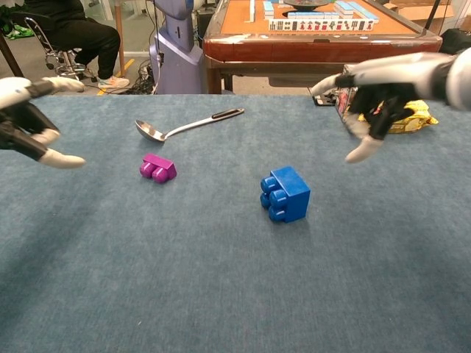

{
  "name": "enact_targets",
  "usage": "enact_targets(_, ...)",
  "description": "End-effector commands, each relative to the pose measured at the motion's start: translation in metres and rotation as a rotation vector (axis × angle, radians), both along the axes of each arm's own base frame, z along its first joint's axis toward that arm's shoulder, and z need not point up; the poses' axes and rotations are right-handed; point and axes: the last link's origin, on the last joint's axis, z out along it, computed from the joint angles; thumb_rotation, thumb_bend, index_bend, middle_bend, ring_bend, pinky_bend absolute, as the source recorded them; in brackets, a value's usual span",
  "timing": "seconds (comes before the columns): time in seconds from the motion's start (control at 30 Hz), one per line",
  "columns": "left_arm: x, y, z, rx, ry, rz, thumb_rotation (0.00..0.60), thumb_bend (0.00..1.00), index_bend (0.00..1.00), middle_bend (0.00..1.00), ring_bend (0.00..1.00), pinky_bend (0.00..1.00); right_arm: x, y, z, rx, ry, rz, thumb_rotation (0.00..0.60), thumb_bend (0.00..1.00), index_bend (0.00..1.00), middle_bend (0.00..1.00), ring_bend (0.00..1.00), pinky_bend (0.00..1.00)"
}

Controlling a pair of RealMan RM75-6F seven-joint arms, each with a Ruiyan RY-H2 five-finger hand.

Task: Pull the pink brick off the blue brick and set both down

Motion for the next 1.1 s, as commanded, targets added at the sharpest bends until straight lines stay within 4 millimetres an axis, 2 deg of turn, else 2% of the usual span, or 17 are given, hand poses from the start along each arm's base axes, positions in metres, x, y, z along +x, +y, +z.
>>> enact_targets(0.03, -0.017, -0.003, 0.016, 0.053, 0.038, 0.001, 0.600, 0.00, 0.01, 0.72, 0.70, 0.97, -0.021, 0.018, 0.030, -0.094, 0.006, 0.017, 0.600, 0.00, 0.05, 0.57, 0.59, 0.85)
enact_targets(0.13, -0.031, -0.009, 0.027, 0.082, 0.079, -0.017, 0.600, 0.00, 0.07, 0.66, 0.66, 0.92, -0.042, 0.027, 0.049, -0.228, 0.032, 0.069, 0.600, 0.00, 0.12, 0.51, 0.52, 0.75)
enact_targets(0.27, -0.046, -0.017, 0.045, 0.140, 0.110, -0.045, 0.600, 0.00, 0.12, 0.61, 0.61, 0.84, -0.075, 0.047, 0.065, -0.341, 0.082, 0.113, 0.600, 0.00, 0.13, 0.43, 0.44, 0.66)
enact_targets(0.43, -0.063, -0.025, 0.064, 0.187, 0.051, -0.017, 0.600, 0.00, 0.16, 0.54, 0.55, 0.77, -0.107, 0.074, 0.082, -0.361, 0.106, 0.079, 0.600, 0.00, 0.15, 0.36, 0.34, 0.49)
enact_targets(0.5, -0.071, -0.028, 0.074, 0.195, 0.062, -0.006, 0.600, 0.00, 0.16, 0.52, 0.53, 0.74, -0.118, 0.087, 0.086, -0.364, 0.110, 0.068, 0.600, 0.00, 0.15, 0.35, 0.33, 0.47)
enact_targets(0.77, -0.108, -0.053, 0.104, 0.224, 0.235, 0.004, 0.600, 0.00, 0.16, 0.48, 0.48, 0.66, -0.153, 0.128, 0.105, -0.424, 0.088, 0.026, 0.600, 0.00, 0.19, 0.35, 0.32, 0.45)
enact_targets(0.93, -0.128, -0.071, 0.113, 0.246, 0.296, 0.029, 0.600, 0.00, 0.16, 0.47, 0.47, 0.65, -0.170, 0.149, 0.114, -0.453, 0.095, -0.005, 0.600, 0.00, 0.21, 0.35, 0.31, 0.45)
enact_targets(1.1, -0.142, -0.090, 0.113, 0.247, 0.293, 0.061, 0.600, 0.00, 0.17, 0.47, 0.47, 0.65, -0.186, 0.170, 0.118, -0.476, 0.084, -0.057, 0.600, 0.00, 0.22, 0.35, 0.31, 0.45)
